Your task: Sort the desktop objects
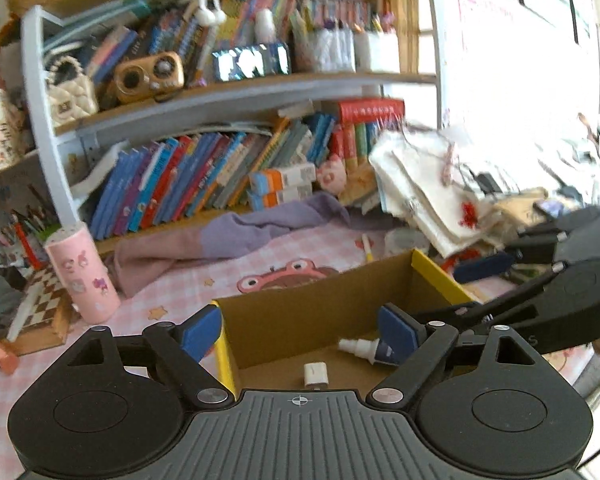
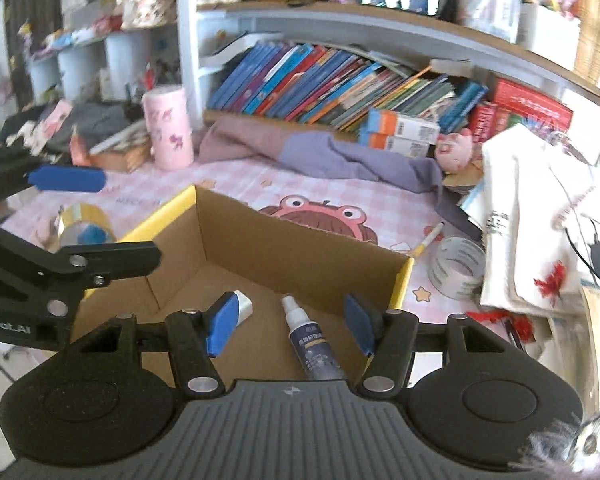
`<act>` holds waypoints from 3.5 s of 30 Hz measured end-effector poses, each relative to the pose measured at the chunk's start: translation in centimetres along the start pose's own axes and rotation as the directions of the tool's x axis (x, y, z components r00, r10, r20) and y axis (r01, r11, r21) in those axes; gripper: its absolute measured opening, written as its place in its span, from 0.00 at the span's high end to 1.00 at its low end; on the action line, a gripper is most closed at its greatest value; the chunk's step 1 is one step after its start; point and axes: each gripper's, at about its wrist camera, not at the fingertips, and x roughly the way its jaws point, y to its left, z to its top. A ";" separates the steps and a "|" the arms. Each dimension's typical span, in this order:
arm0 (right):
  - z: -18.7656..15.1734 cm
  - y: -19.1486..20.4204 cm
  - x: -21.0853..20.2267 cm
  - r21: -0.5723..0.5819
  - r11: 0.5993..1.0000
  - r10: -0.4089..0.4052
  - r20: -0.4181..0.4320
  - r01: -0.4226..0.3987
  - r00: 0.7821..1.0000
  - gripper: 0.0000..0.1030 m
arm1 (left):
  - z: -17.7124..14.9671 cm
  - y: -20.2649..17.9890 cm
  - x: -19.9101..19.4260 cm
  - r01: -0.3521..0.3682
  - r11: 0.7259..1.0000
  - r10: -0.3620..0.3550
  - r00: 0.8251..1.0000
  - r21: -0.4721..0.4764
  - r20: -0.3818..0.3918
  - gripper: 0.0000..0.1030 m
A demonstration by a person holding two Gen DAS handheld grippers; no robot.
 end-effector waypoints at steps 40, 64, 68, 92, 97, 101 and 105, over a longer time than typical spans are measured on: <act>-11.0 20.5 -7.7 0.282 0.915 -0.300 -0.002 0.288 0.954 0.39 | -14.0 10.9 -14.4 0.012 0.998 -0.017 0.997 -0.065 -0.077 0.13; -11.3 32.0 -4.4 0.133 0.981 -0.135 -0.049 0.140 0.990 0.33 | -19.3 14.8 -17.5 -0.059 0.998 0.055 0.984 -0.020 -0.169 0.13; -11.1 32.5 -4.1 0.130 0.984 -0.117 -0.048 0.123 0.992 0.33 | -19.4 15.5 -17.7 -0.073 0.997 0.067 0.983 -0.033 -0.171 0.13; -8.5 35.8 -1.4 0.046 0.999 -0.025 -0.037 0.027 0.999 0.33 | -20.1 19.7 -18.7 -0.183 0.980 0.165 0.969 -0.083 -0.184 0.13; -8.1 36.0 -0.6 0.037 0.999 -0.006 -0.045 0.008 0.999 0.33 | -20.1 20.3 -18.3 -0.193 0.976 0.169 0.965 -0.102 -0.201 0.13; -7.7 35.8 0.1 0.029 1.000 0.003 -0.051 -0.002 0.999 0.33 | -20.1 20.7 -17.7 -0.197 0.973 0.168 0.963 -0.123 -0.210 0.13; -7.2 35.4 1.2 0.029 0.999 0.015 -0.067 -0.013 0.998 0.33 | -19.9 21.0 -16.7 -0.211 0.968 0.179 0.959 -0.133 -0.222 0.13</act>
